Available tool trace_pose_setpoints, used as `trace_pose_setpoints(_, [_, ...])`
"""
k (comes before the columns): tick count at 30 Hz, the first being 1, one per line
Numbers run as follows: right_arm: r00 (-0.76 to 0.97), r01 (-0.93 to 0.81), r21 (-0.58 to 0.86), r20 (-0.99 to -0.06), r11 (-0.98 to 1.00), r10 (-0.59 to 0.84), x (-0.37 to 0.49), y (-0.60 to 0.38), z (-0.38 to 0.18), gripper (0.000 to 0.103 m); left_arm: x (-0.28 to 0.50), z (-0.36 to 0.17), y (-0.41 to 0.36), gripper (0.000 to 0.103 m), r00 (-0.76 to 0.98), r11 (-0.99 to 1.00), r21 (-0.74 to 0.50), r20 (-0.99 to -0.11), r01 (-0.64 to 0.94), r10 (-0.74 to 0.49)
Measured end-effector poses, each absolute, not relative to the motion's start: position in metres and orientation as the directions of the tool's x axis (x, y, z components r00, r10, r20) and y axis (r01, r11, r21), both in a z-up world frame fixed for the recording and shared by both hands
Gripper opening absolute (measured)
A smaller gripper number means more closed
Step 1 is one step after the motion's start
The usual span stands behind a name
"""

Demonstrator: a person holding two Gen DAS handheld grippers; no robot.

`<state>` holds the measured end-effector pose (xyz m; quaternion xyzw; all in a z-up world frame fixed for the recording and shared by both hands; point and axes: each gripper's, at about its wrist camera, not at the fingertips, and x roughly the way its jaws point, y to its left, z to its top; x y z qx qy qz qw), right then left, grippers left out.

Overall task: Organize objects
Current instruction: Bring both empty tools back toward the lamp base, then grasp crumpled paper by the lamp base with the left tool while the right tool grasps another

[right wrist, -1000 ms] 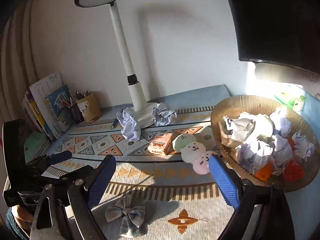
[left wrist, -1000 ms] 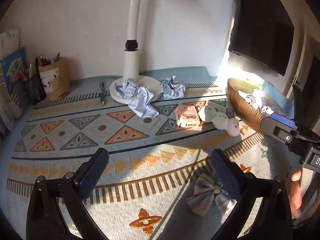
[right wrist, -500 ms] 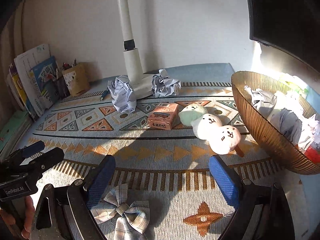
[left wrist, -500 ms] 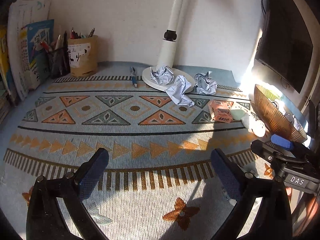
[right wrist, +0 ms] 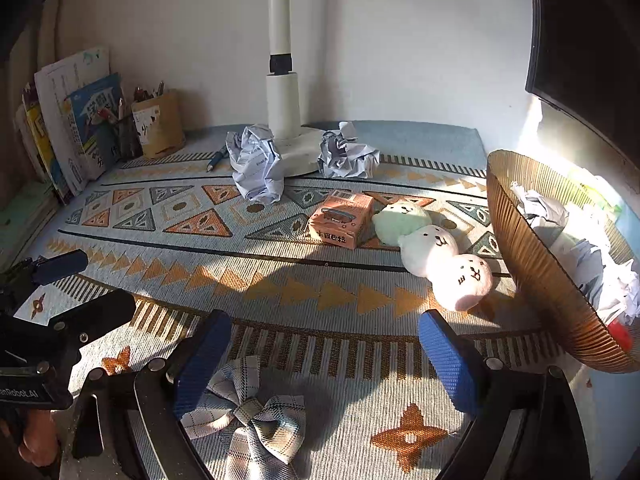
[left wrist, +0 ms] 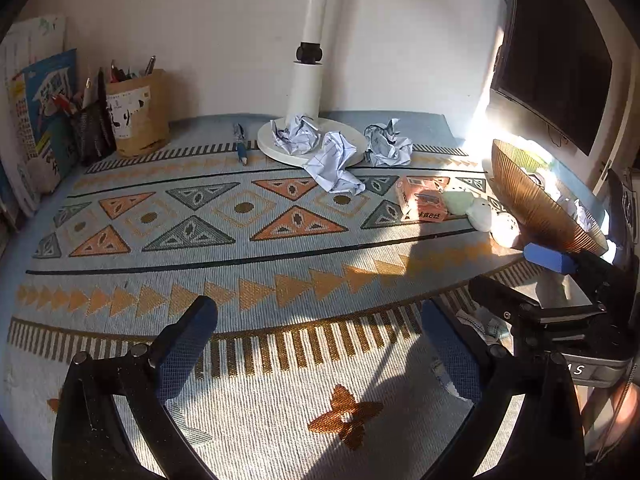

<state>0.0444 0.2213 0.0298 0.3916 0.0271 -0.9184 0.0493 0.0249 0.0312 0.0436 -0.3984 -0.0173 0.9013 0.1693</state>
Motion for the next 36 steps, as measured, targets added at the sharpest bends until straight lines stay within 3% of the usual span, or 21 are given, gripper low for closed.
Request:
trace_pose_setpoints(3, [-0.658, 0.109, 0.092, -0.739, -0.99, -0.141, 0.021, 0.234, 0.048, 0.094, -0.002, 0.058, 0.023, 0.101, -0.535, -0.893, -0.298, -0.72, -0.338, 0.443])
trace_pose_setpoints(7, [-0.667, 0.055, 0.284, -0.703, -0.957, -0.247, -0.032, 0.262, 0.084, 0.094, -0.047, 0.075, 0.035, 0.101, -0.606, -0.931, -0.176, -0.718, -0.318, 0.343])
trace_pose_setpoints(12, [-0.656, -0.017, 0.222, -0.739, -0.975, -0.157, -0.112, 0.258, 0.082, 0.094, -0.107, 0.047, 0.066, 0.101, -0.554, -0.936, -0.164, -0.769, -0.312, 0.319])
trace_pose_setpoints(17, [-0.623, -0.051, 0.236, -0.767, -0.97, -0.153, -0.163, 0.258, 0.053, 0.094, -0.144, 0.023, 0.088, 0.1, -0.536, -0.943, -0.192, -0.783, -0.273, 0.315])
trace_pose_setpoints(21, [-0.615, -0.034, 0.241, -0.77, -0.97, -0.17, -0.179, 0.261, 0.028, 0.089, -0.148, 0.014, 0.095, 0.092, -0.546, -0.948, -0.196, -0.781, -0.25, 0.305])
trace_pose_setpoints(22, [-0.612, -0.025, 0.254, -0.768, -0.967, -0.186, -0.18, 0.262, 0.022, 0.081, -0.147, 0.015, 0.096, 0.087, -0.556, -0.949, -0.192, -0.773, -0.251, 0.304])
trace_pose_setpoints(26, [-0.603, -0.011, 0.292, -0.765, -0.956, -0.227, -0.181, 0.265, 0.006, 0.069, -0.147, 0.014, 0.094, 0.077, -0.557, -0.943, -0.213, -0.765, -0.255, 0.324])
trace_pose_setpoints(27, [-0.612, -0.005, 0.272, -0.762, -0.962, -0.212, -0.179, 0.264, 0.007, 0.063, -0.146, 0.014, 0.095, 0.066, -0.562, -0.943, -0.211, -0.761, -0.257, 0.324])
trace_pose_setpoints(28, [-0.62, 0.004, 0.247, -0.76, -0.969, -0.196, -0.177, 0.262, 0.009, 0.057, -0.145, 0.014, 0.095, 0.047, -0.56, -0.94, -0.216, -0.759, -0.265, 0.332])
trace_pose_setpoints(29, [-0.634, 0.01, 0.214, -0.754, -0.977, -0.172, -0.173, 0.259, 0.011, 0.054, -0.143, 0.014, 0.095, 0.041, -0.559, -0.938, -0.217, -0.757, -0.271, 0.337])
trace_pose_setpoints(30, [-0.646, 0.011, 0.192, -0.748, -0.981, -0.154, -0.17, 0.257, 0.013, 0.053, -0.142, 0.014, 0.095, 0.033, -0.552, -0.931, -0.232, -0.755, -0.281, 0.354])
trace_pose_setpoints(34, [-0.682, 0.023, 0.2, -0.714, -0.98, -0.161, -0.158, 0.255, 0.022, 0.051, -0.133, 0.017, 0.089, 0.017, -0.559, -0.919, -0.264, -0.733, -0.292, 0.389])
trace_pose_setpoints(36, [-0.699, 0.005, 0.185, -0.702, -0.983, -0.135, -0.15, 0.256, 0.028, 0.051, -0.131, 0.017, 0.087, 0.015, -0.56, -0.918, -0.269, -0.73, -0.291, 0.391])
